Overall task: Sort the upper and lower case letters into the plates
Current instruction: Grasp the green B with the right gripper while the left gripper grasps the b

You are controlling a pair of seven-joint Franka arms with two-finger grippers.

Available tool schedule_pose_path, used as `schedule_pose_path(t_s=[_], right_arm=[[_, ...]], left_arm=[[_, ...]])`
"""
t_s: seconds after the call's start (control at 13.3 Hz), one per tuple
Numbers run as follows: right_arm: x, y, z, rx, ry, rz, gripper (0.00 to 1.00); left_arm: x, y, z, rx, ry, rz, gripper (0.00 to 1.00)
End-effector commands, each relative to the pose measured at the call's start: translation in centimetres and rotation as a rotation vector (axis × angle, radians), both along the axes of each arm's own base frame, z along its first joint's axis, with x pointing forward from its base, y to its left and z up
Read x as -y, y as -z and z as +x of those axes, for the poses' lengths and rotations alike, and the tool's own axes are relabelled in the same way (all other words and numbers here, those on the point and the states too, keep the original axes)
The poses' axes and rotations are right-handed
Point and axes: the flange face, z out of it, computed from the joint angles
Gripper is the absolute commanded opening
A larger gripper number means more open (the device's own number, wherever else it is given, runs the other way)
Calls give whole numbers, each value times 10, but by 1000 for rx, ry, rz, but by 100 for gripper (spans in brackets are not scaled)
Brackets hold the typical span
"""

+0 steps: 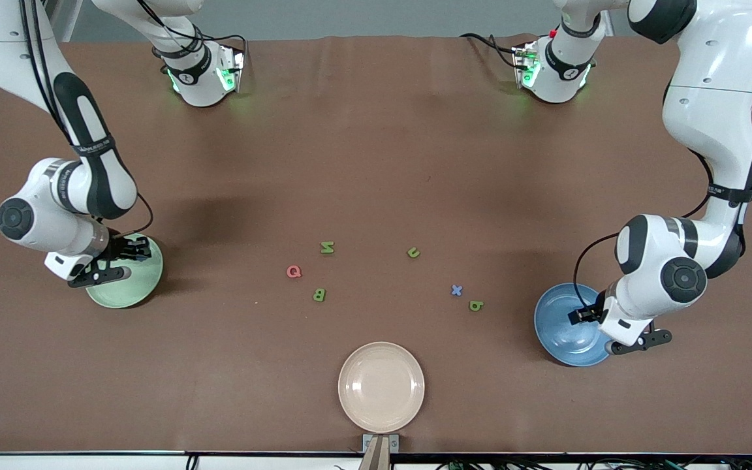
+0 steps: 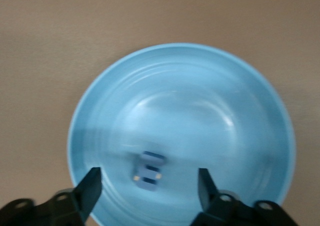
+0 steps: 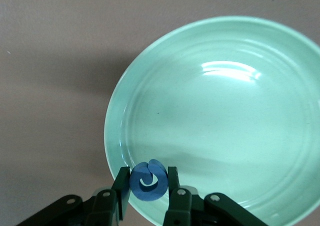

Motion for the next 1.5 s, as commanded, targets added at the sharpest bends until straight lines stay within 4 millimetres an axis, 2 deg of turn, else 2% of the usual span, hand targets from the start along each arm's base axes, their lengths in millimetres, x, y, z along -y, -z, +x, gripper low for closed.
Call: schedule_pose_path(t_s=[0.0,0.3,0.53,0.6,0.68,0.75,0.83,1.05,1.13,1.2,1.28,1.43], right_arm=[[5,-4,-7,19,4,9,20],[9,12,-6,34,11,0,21],[11,19,-5,39,14,-4,24],[10,18,-5,38,12,-3,31],[9,17,-5,33,12,-2,57],[8,13,-5,32,11,0,89],[7,3,-5,9,16,8,92],[-9,-52,10,-15,53,24,92],[-33,-65,15,-27,90,18,92],[-64,-75,21,-25,128,9,94],[-88,-82,25,-26,190,-3,99],[-134,-85,29,-21,234,-17,99]], left_arm=[[56,-23,-11,-24,-81,11,100],[164,-24,-30,-5,-281,-8,100],[213,6,-39,-16,-503,-12,99],[218,15,-40,-20,-560,-9,98],[216,18,-39,-20,-585,-10,97],[213,21,-38,-16,-618,-10,97],[209,24,-36,-15,-662,-16,96],[218,37,-39,-7,-757,-32,91],[219,38,-39,-7,-761,-34,88],[220,41,-39,-6,-763,-38,85],[220,45,-39,-7,-778,-39,84],[224,51,-38,6,-824,-65,81]])
